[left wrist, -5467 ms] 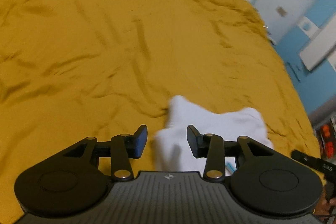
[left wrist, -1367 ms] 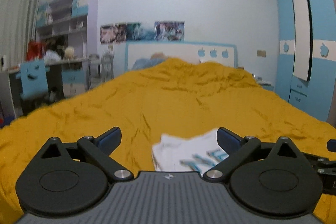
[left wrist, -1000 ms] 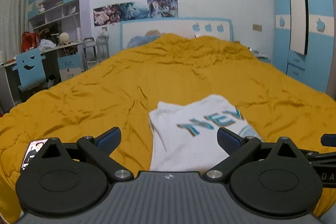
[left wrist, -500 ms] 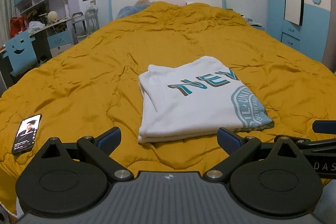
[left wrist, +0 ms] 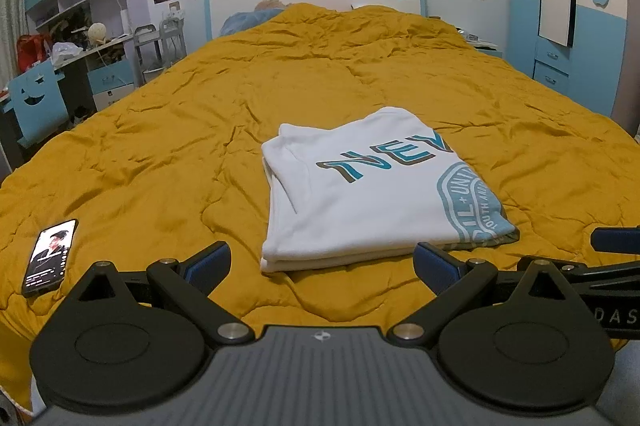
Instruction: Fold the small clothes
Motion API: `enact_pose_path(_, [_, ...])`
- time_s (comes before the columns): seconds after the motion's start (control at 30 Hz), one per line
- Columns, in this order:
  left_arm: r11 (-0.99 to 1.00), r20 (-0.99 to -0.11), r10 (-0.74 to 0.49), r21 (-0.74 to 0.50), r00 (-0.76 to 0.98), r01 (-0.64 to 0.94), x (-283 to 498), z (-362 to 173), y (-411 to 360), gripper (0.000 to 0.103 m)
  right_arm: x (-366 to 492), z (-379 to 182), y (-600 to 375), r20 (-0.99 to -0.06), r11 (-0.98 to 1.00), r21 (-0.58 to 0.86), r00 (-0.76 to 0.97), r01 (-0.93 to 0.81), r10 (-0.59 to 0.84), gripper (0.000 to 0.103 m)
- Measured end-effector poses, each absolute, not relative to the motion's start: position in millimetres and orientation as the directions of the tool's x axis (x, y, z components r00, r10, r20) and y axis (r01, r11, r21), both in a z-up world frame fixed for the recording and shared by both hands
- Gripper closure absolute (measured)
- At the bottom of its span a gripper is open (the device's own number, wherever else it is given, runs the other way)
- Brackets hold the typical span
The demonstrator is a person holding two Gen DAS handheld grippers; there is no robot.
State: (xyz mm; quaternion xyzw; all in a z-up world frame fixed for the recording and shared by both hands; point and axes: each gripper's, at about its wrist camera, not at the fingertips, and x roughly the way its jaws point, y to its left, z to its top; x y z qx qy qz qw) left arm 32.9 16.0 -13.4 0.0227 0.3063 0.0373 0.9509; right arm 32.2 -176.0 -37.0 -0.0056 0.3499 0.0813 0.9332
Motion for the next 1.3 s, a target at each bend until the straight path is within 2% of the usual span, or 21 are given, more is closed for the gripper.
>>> enact_pose_path(1.3, [0.997,-0.592,0.074,0.056,0.802,-0.051,33.4,-15.9,16.3,0.0,32.4,-39.6,-173.6,-0.652,0.986,0.051,0.743,-0.157,0.151,0.021])
